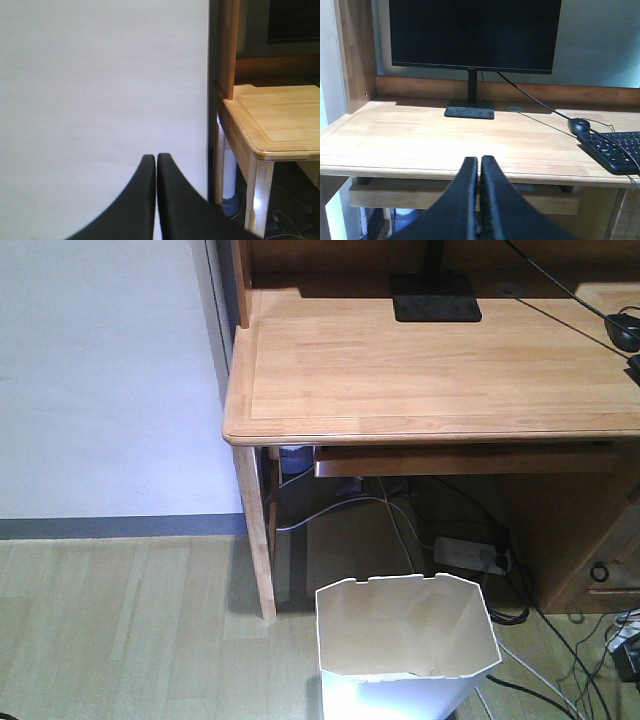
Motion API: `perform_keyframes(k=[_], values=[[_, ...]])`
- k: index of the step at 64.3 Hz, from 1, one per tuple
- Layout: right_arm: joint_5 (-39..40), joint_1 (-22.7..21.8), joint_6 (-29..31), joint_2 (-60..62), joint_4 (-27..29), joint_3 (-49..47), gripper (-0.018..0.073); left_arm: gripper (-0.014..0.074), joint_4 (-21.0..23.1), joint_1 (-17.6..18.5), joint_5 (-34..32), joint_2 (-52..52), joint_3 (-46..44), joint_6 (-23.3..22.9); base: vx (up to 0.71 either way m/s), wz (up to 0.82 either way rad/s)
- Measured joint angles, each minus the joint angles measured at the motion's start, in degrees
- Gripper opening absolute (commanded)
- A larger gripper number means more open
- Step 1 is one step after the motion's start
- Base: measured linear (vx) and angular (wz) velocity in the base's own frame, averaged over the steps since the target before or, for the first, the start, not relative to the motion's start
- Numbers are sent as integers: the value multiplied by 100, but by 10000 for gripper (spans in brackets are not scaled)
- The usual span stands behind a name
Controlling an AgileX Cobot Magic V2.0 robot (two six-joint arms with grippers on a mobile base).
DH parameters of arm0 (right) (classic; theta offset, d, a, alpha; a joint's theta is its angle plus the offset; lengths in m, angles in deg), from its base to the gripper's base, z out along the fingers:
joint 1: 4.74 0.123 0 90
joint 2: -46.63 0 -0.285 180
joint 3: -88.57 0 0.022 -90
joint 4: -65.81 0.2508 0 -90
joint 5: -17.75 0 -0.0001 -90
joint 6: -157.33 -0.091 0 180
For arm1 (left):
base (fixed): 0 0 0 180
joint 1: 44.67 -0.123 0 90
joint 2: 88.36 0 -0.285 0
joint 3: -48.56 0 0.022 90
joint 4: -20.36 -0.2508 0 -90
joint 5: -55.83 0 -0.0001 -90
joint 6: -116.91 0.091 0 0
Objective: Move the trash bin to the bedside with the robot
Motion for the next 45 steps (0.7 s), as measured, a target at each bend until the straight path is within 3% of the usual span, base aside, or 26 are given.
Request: perform_keyframes(k=[45], values=[[0,0,0,0,0,0,-9,-6,0,0,0,0,0,0,0,0]])
